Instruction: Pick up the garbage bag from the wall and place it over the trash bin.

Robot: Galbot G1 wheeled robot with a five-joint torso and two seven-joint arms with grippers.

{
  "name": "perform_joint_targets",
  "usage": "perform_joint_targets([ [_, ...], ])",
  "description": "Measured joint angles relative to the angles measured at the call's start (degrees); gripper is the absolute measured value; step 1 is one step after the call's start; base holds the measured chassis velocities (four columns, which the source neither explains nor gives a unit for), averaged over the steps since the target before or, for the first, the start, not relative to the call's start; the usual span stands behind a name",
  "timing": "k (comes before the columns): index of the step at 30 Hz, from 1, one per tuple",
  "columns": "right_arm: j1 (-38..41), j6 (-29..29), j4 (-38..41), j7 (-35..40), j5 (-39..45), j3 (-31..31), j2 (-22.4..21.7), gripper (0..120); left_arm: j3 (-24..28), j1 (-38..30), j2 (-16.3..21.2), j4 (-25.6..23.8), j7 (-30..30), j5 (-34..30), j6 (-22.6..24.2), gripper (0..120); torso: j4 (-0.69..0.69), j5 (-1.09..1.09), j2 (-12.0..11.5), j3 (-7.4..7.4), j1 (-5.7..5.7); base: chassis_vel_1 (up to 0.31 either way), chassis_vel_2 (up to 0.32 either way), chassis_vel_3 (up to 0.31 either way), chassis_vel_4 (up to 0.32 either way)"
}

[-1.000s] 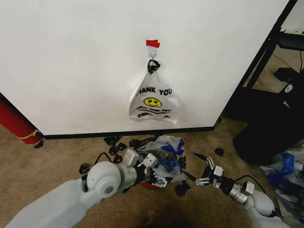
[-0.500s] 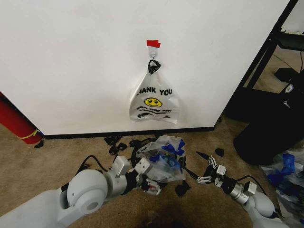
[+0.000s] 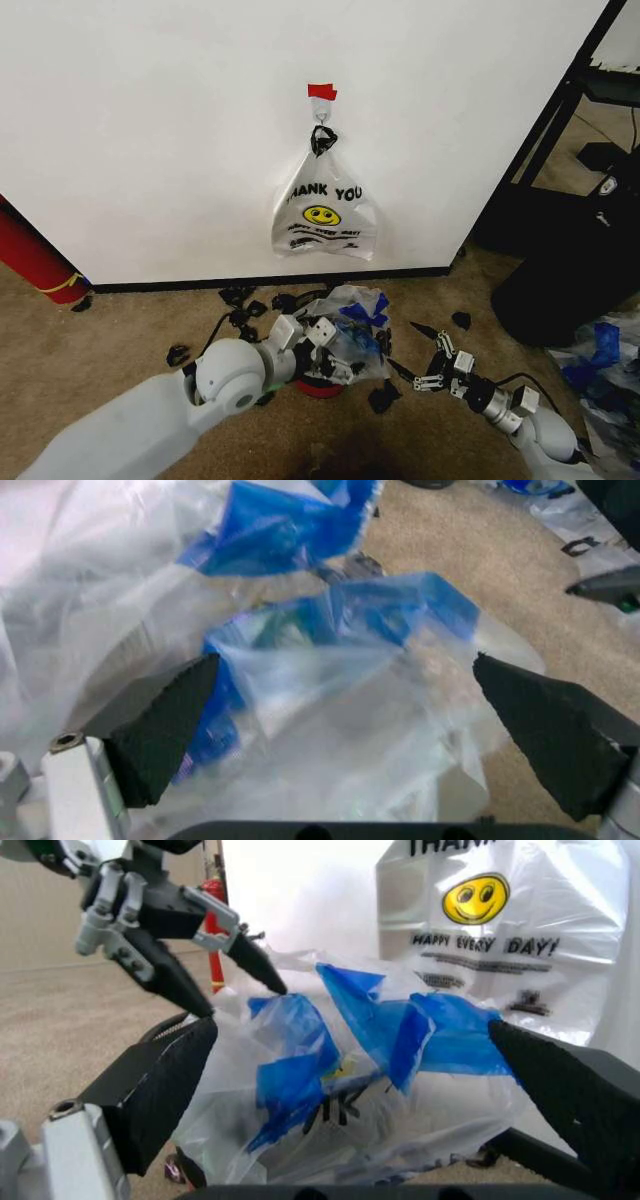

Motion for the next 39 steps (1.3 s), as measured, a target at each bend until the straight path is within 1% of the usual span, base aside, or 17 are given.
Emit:
perform_joint_targets([
  [11,0.05,-0.07,-0.10,-0.27,-0.13,0.25,0.31,100,3.22,-4.18,-1.18,3.69,0.30,0.24,1.18,100,0.00,0.00,0.00,0.00,0.00,0.000,0.000,0.000,0.000],
  [13,-0.02,-0.06,-0.13,-0.37,-0.13,0.29,0.38,100,3.71,-4.81,-1.51,4.63,0.57,-0.13,1.46,100,0.00,0.00,0.00,0.00,0.01,0.000,0.000,0.000,0.000],
  [15,-0.13,0.00,-0.17,-0.57,-0.14,0.30,0.49,100,4.01,-5.41,-2.03,5.55,1.22,-2.44,3.00,100,0.00,0.00,0.00,0.00,0.01,0.000,0.000,0.000,0.000],
  [17,-0.13,0.01,-0.18,-0.62,-0.15,0.30,0.49,100,4.01,-5.46,-2.04,5.55,1.40,-3.30,3.29,100,0.00,0.00,0.00,0.00,0.01,0.000,0.000,0.000,0.000],
  [21,0.09,0.04,-0.42,-0.67,-0.15,0.30,0.46,100,3.25,-4.63,-0.68,3.47,3.25,-8.74,3.78,100,0.00,0.00,0.00,0.00,0.01,0.000,0.000,0.000,0.000],
  [22,0.22,0.08,-0.60,-0.60,-0.15,0.26,0.41,100,2.78,-3.87,-0.11,2.52,3.79,-9.35,3.79,100,0.00,0.00,0.00,0.00,0.01,0.000,0.000,0.000,0.000],
  [26,0.36,0.21,-0.75,-0.09,-0.15,0.12,0.33,100,2.25,-3.07,0.46,1.50,4.04,-9.68,3.80,100,0.01,-0.01,0.00,0.00,0.01,0.000,0.000,0.000,0.000],
  [27,0.51,0.43,-1.02,1.71,-0.17,-0.34,0.21,100,1.65,-1.91,1.35,-0.30,4.18,-9.91,3.80,100,0.00,-0.01,0.00,0.00,0.01,0.000,0.000,0.000,0.000],
  [28,0.62,0.60,-1.22,5.36,-0.50,-1.05,0.00,100,1.38,-0.60,2.48,-2.22,4.22,-9.92,3.82,100,0.00,0.00,0.00,0.00,0.00,0.000,0.000,0.000,0.000],
  [30,0.80,0.61,-1.37,8.99,-0.63,-1.82,-0.15,100,1.35,0.71,3.45,-3.60,4.23,-9.51,3.90,100,0.01,-0.01,0.00,0.00,0.00,0.000,0.000,0.000,0.000],
  [32,0.86,0.60,-1.40,9.72,-0.63,-1.99,-0.16,100,1.35,0.94,3.57,-3.76,4.23,-9.32,3.90,100,0.01,0.00,0.00,0.00,0.00,0.000,0.000,0.000,0.000],
  [35,0.97,0.17,-1.37,13.94,-0.62,-2.92,-0.28,100,1.48,2.29,3.85,-3.96,4.21,-7.51,3.90,100,0.01,-0.01,0.00,0.00,0.00,0.000,0.000,0.000,0.000],
  [38,0.34,-1.92,-0.22,18.81,-0.64,-3.96,-0.68,100,1.40,3.74,4.43,-4.30,4.37,-5.33,3.90,100,0.00,-0.01,0.00,0.00,0.00,0.000,0.000,0.000,0.000],
  [39,0.34,-1.92,-0.22,18.81,-0.64,-3.96,-0.68,100,1.40,3.74,4.43,-4.30,4.37,-5.33,3.90,100,0.00,-0.01,0.00,0.00,0.00,0.000,0.000,0.000,0.000],
])
